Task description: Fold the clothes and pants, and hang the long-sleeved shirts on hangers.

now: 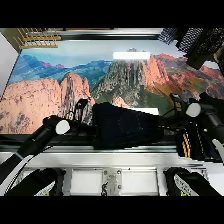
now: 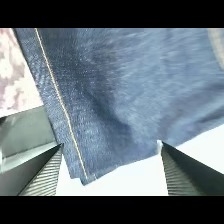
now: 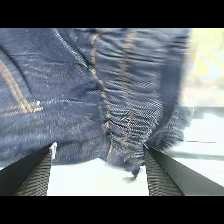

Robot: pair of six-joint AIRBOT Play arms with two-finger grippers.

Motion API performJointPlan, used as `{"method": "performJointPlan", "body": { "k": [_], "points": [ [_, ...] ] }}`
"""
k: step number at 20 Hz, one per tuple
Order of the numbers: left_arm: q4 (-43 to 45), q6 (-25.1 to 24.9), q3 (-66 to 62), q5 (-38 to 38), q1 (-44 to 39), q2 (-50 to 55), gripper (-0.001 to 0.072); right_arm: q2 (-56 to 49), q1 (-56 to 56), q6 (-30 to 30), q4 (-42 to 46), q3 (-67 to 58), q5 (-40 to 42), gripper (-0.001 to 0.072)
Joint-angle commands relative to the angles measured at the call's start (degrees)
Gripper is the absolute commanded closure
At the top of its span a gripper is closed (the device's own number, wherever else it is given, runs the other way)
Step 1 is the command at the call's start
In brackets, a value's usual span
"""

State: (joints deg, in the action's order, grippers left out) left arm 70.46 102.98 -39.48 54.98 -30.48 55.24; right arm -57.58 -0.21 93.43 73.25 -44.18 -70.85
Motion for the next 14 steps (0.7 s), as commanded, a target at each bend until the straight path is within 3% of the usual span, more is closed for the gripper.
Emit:
{"method": "performJointPlan", "body": {
  "k": [1, 2, 5, 6, 10, 14],
  "points": [
    [0.04, -0.5, -0.48, 2.97, 2.47, -7.58, 0.0079, 4.26, -10.47, -9.55, -3.87, -0.63, -5.2, 0.0088],
    [-0.11, -0.42, 0.48, 2.32, 2.54, -8.94, 0.0122, 4.11, -13.84, -11.47, -5.79, 0.24, -4.87, -0.0004],
    [-0.15, 0.98, 3.28, 0.55, 2.49, -11.32, 0.0635, 0.79, -22.23, -18.18, -11.41, 4.37, -1.42, -0.0004],
    [-0.15, 0.98, 3.96, 0.02, 2.49, -11.91, 0.0665, -0.74, -23.93, -20.0, -12.59, 5.7, 0.13, -0.0004],
    [-0.17, 0.98, 5.27, -0.7, 2.49, -12.41, 0.0665, -9.27, -26.75, -33.62, -19.63, 7.58, 2.89, -0.0004],
    [-4.79, 0.9, 5.22, -0.76, 2.47, -9.01, 0.0665, -16.83, -26.71, -40.61, -23.61, 7.58, 4.92, -0.0003]
  ]
}}
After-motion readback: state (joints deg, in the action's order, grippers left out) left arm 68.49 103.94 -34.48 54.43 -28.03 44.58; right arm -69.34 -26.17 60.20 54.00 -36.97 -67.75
